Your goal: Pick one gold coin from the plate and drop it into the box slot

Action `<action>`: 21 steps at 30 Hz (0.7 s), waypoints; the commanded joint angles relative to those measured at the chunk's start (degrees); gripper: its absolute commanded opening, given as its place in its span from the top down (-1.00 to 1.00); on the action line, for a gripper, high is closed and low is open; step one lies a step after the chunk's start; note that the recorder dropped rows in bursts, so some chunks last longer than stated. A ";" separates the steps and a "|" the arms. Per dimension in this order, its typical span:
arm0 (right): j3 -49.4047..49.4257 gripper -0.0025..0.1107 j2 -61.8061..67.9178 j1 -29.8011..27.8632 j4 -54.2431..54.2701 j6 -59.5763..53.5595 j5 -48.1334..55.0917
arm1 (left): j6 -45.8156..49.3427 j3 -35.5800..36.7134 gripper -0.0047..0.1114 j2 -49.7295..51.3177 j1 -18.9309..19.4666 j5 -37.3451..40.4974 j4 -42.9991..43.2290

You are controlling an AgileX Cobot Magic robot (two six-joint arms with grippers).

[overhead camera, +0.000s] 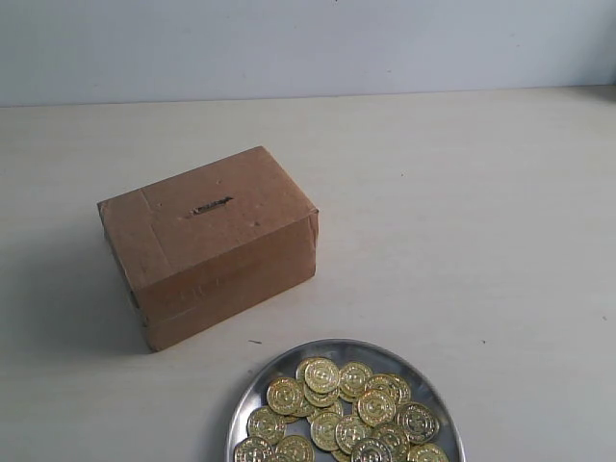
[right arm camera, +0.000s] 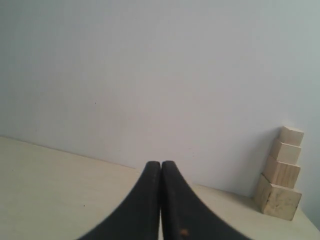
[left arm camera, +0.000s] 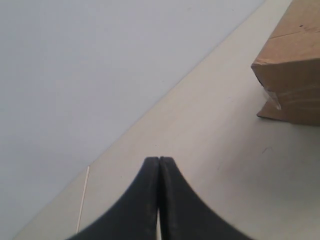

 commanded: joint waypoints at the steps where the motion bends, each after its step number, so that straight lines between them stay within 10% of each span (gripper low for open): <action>1: 0.24 0.96 -0.23 -0.28 -0.27 0.02 6.09 | -0.43 0.20 0.92 -0.23 -0.36 0.40 -0.12; 21: 0.24 0.96 -0.23 -0.28 6.45 0.02 15.56 | -42.30 0.20 0.92 -0.23 -0.36 4.68 -0.36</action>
